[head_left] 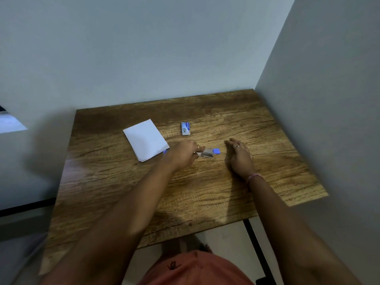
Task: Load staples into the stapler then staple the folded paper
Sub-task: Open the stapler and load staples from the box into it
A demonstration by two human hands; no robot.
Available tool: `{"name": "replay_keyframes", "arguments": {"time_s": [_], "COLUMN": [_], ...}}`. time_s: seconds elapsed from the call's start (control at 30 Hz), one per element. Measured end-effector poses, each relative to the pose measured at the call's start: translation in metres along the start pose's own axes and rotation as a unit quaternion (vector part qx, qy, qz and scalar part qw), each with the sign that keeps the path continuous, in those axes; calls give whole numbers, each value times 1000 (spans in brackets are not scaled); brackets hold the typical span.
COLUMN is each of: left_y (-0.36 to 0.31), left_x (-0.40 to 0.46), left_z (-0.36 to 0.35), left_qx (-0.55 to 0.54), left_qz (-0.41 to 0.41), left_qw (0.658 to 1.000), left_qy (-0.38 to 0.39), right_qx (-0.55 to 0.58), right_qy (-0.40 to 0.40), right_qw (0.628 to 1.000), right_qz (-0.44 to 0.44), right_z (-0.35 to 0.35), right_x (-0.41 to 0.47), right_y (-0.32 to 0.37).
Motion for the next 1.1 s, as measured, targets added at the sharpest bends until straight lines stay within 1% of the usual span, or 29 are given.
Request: {"name": "replay_keyframes", "arguments": {"time_s": [0.17, 0.23, 0.33, 0.47, 0.57, 0.63, 0.73, 0.8, 0.93, 1.07, 1.1], "left_y": [-1, -1, 1, 4, 5, 6, 4, 4, 0, -2, -1], "left_x": [3, 4, 5, 7, 7, 8, 9, 11, 14, 17, 17], "left_z": [13, 16, 20, 28, 39, 42, 38, 38, 45, 40, 41], "left_qx": [-37, -47, -34, -29, -70, -70, -6, -8, -26, 4, 3], "left_qz": [5, 14, 10, -17, -7, -12, -23, -18, -23, -22, -19], "left_qw": [999, 998, 999, 999, 997, 996, 1000, 999, 999, 999, 999], "left_qy": [-25, -30, -28, -9, -44, -57, 11, 34, 0, 34, 31], "right_qx": [15, 12, -8, -1, 2, 7, 8, 7, 12, 6, 6], "right_qy": [-21, -18, 12, -3, -7, -16, -17, -18, -27, -22, -24], "right_qw": [1000, 1000, 1000, 1000, 1000, 1000, 1000, 1000, 1000, 1000, 1000], "right_qz": [1, -1, -1, 0, 0, 2, 3, 0, 5, 6, 7], "right_z": [-3, -3, -4, -4, -5, -6, -8, -9, -9, -10, -10], "right_x": [0, 1, 3, 3, 4, 5, 5, 5, 5, 6, 6], "right_y": [-2, -4, -8, -8, -9, -10, -13, -14, -14, -14, -14]}}
Point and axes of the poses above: each hand's wrist, its own x-axis towards the middle knuckle, its own z-axis out of the back of the hand, y = z × x, the point moved 3 cm from there along x, towards the middle knuckle, and after that the axes turned 7 degrees about x, right-handed, at the moved point
